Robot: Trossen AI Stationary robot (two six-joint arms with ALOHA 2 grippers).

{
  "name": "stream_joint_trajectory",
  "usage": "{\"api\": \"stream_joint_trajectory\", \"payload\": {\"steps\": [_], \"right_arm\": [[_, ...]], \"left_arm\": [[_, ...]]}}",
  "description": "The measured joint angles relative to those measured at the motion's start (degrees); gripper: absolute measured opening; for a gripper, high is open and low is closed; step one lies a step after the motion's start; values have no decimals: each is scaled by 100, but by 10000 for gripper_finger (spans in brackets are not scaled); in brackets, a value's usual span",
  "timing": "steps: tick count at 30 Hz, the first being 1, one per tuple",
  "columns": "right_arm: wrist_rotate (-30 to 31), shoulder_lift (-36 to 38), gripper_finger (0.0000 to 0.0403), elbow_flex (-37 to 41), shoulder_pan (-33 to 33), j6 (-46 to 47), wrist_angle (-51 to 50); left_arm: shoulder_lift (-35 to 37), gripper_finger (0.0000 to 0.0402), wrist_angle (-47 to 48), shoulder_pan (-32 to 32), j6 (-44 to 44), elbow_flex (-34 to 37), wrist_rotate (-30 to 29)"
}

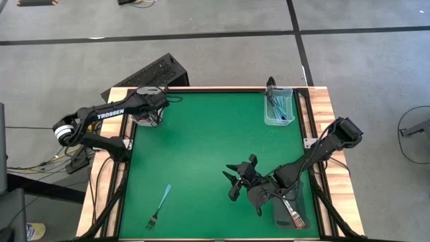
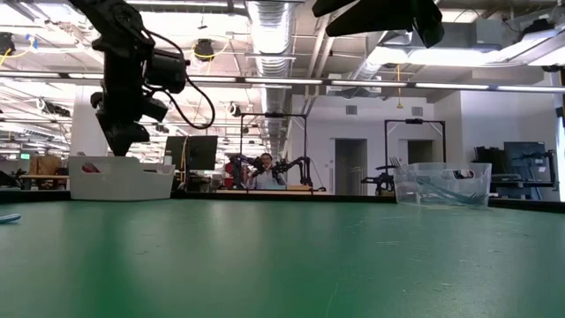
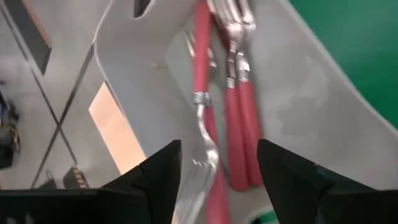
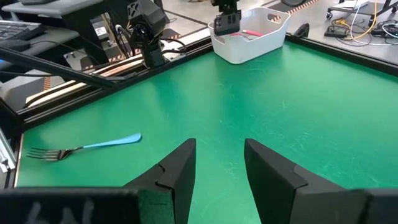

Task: Sort silverware by color (type)
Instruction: Put the blue fork into the transparent bin

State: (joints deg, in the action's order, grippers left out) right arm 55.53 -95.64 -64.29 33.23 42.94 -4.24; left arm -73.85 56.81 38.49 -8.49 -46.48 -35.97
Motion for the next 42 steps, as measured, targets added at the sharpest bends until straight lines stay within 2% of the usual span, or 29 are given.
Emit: {"api": "stream_joint_trajectory", "payload": {"steps": [5,11,15,19,23,27,31,36,42], "right_arm": [[2,0,161,1,-62,-2,-5],[-4,0,161,0,-157,13,-5],[-7,0,161,0,-99,13,-3],[-7,0,161,0,-52,13,-5],[-7,0,161,0,-65,11,-5],[-7,0,161,0,-162,-81,19],[-7,0,161,2,-236,-120,61],[-7,0,161,2,-249,-109,61],[-9,0,161,1,-167,-98,57]], "left_arm": [[349,190,237,-734,-149,-7,159],[1170,160,260,-2360,-939,-24,1485],[1589,142,265,-3785,-2257,268,1865],[1678,127,144,-5347,-4134,771,2685],[1427,113,-795,-6992,-5923,1147,3177],[901,100,-1883,-8171,-6914,1179,3240],[294,92,-2507,-8738,-7223,1114,3159],[-480,91,-3299,-9035,-7423,1102,3121],[-1060,103,-4553,-9067,-6866,1097,3058]]}}
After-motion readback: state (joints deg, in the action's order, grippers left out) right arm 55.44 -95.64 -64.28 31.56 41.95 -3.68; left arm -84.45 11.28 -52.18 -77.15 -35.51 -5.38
